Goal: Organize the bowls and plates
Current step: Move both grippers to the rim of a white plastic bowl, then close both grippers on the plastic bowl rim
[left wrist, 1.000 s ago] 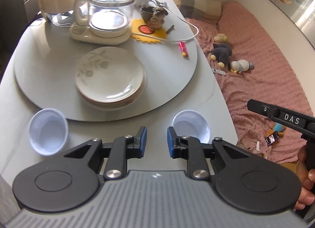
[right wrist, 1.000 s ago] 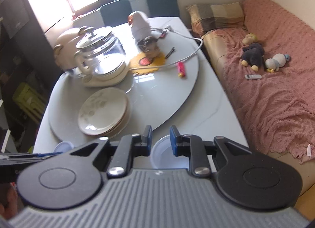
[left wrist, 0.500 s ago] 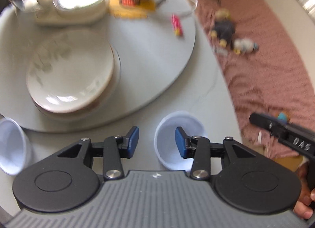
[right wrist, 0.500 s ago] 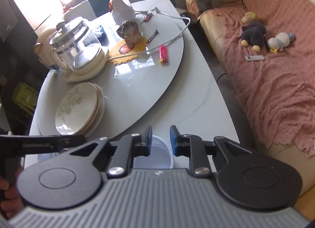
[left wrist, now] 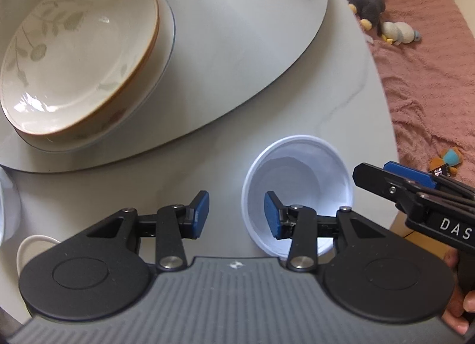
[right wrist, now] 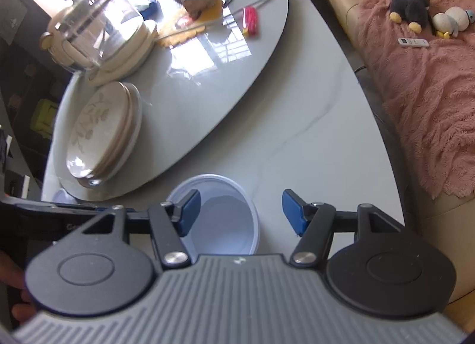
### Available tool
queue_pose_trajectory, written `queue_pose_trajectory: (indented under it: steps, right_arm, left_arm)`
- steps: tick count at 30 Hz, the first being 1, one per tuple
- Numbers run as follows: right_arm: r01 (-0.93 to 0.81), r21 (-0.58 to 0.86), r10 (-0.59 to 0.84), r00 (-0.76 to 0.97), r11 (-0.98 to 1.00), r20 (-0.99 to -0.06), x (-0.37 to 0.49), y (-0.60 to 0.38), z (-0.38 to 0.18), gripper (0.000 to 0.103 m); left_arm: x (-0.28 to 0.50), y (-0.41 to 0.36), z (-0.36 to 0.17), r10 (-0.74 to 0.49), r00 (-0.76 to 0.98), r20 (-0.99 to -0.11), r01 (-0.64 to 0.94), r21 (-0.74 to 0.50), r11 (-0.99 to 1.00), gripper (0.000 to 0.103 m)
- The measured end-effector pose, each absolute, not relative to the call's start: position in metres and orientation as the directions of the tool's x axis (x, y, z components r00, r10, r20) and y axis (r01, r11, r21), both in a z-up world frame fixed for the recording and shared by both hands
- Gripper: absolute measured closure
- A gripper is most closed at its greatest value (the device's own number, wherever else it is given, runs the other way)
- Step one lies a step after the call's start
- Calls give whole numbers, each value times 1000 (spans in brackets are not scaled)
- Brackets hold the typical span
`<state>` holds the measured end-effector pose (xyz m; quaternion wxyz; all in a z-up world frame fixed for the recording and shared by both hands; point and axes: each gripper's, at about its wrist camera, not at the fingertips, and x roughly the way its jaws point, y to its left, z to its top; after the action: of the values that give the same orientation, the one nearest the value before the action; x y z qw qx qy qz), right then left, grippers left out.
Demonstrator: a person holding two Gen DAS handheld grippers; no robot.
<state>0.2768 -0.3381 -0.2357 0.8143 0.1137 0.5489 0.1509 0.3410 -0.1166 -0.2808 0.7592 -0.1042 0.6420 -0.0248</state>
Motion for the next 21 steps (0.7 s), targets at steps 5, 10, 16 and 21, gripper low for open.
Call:
queue_pose_trajectory:
  steps: [5, 10, 16, 21]
  right_arm:
    - [-88, 379, 387, 306, 921, -870, 275, -339, -252, 46]
    - [-141, 373, 398, 254, 917, -882, 273, -330, -263, 65]
    - [-154, 314, 344, 249, 937, -905, 272, -328, -267, 70]
    - [-143, 327, 353, 248, 934, -902, 272, -334, -269, 79]
  left_arm:
    - [343, -117, -296, -188, 153, -970, -126, -208, 970, 56]
    - [345, -123, -308, -198, 134, -971, -130, -216, 968, 59]
    - [343, -125, -320, -178, 112, -978, -160, -195, 968, 76]
    - [339, -123, -322, -205, 117, -972, -182, -224, 958, 79]
